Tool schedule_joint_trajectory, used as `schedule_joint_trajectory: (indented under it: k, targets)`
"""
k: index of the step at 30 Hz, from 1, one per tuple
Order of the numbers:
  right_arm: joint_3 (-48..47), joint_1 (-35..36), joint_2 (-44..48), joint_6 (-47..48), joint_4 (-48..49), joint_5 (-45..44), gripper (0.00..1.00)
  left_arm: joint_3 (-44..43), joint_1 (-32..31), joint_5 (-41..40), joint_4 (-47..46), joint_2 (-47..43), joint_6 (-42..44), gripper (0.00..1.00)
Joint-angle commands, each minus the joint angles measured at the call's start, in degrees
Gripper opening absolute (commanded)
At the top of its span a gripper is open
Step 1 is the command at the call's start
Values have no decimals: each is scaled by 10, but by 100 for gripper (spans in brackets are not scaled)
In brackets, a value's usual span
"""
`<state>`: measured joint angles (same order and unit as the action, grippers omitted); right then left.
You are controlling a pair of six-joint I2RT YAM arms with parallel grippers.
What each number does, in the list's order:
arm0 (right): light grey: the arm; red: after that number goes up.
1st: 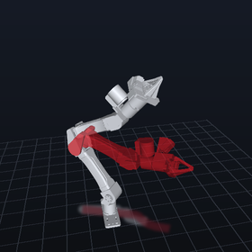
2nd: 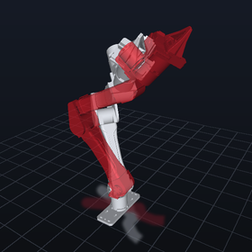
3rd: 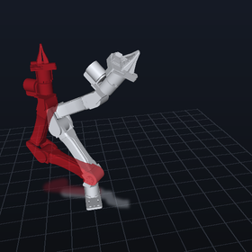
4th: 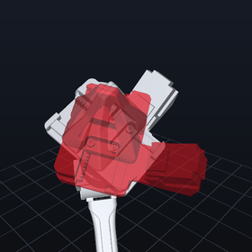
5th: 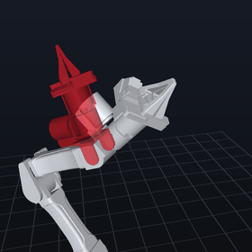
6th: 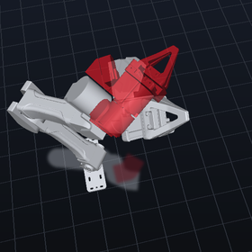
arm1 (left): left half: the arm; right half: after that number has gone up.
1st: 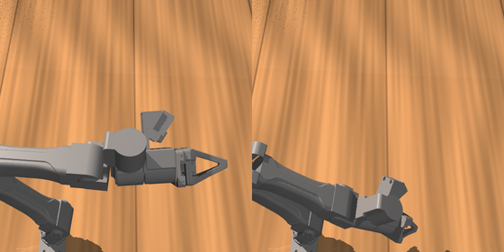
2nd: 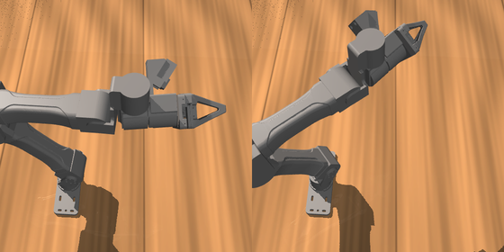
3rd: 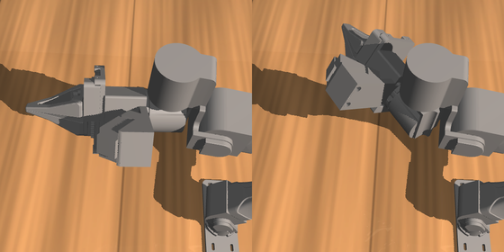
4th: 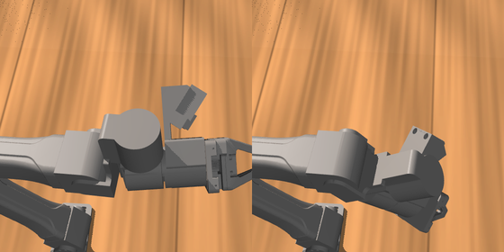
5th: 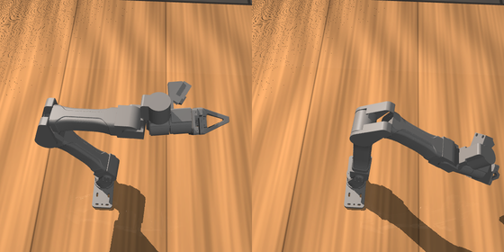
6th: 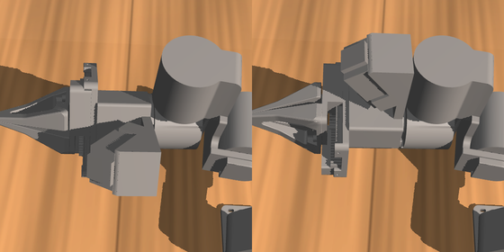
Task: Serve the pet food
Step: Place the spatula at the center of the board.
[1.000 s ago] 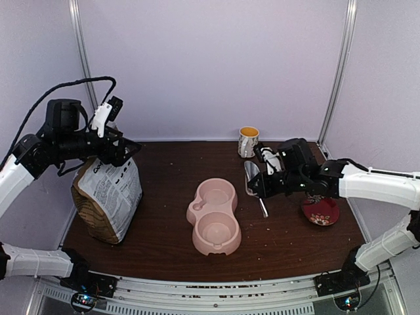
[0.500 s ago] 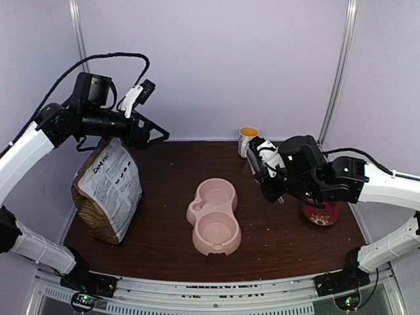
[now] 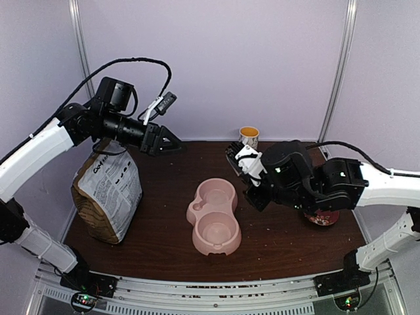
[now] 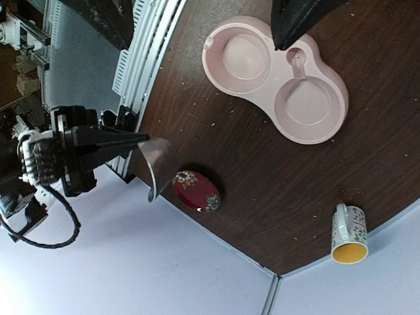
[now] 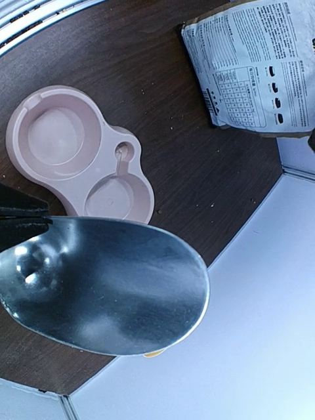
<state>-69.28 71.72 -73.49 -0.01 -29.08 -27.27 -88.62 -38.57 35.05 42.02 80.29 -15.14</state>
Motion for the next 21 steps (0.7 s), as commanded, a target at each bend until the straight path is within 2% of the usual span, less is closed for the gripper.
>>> schedule_joint_trajectory:
  k: [1, 9, 21]
  targets:
    - [-43, 28, -36, 18, -8, -43, 0, 11, -8, 59, -40, 10, -24, 73]
    - [-107, 60, -101, 49, -29, -57, 0, 42, -27, 100, -57, 14, -33, 67]
    - [-155, 83, -156, 75, -40, -63, 0, 71, -28, 135, -106, 27, -80, 49]
